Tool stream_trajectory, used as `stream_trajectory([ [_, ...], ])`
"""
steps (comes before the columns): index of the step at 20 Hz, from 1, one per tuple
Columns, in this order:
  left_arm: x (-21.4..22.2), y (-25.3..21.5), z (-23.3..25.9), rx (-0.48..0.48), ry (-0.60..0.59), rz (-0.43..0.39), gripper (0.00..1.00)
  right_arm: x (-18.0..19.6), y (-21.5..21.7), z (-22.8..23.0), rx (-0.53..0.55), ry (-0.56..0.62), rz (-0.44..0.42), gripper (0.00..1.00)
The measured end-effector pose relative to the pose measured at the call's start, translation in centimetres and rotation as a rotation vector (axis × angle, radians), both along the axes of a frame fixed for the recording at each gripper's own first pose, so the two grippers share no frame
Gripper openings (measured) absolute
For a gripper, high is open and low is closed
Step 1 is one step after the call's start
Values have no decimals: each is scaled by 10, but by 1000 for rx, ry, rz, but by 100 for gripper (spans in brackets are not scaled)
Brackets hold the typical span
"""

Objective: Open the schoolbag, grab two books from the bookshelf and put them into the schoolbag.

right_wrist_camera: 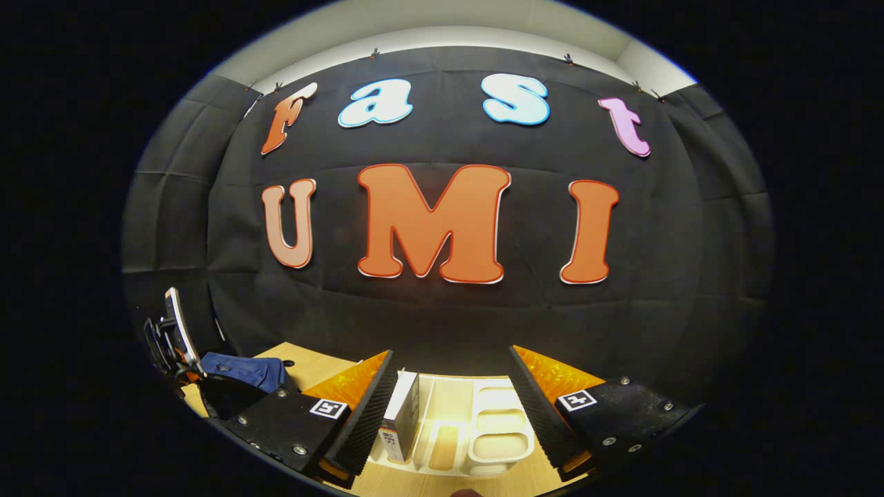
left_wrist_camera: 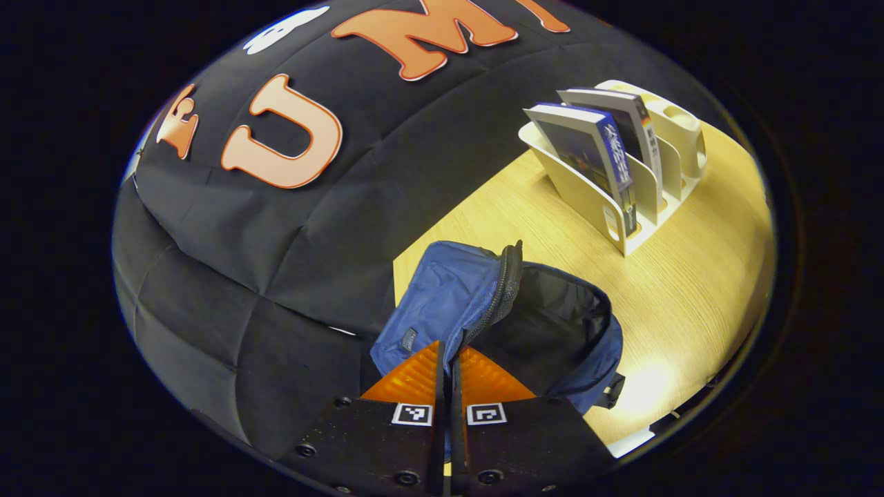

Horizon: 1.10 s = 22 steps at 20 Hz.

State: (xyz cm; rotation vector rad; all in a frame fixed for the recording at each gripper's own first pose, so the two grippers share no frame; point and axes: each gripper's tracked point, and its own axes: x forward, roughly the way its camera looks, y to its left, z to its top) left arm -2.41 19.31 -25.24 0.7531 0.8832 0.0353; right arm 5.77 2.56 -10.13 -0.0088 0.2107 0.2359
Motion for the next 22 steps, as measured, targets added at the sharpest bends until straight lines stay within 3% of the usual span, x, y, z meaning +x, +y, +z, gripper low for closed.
stream_trajectory([
  [7,33,17,18,-131,68,-31,4,7,45,-16,-54,108,50,94],
  [19,89,41,28,-290,222,-214,4,25,134,-80,-63,511,0,95],
  [22,90,39,26,-318,248,-278,4,21,154,-95,-3,673,3,95],
])
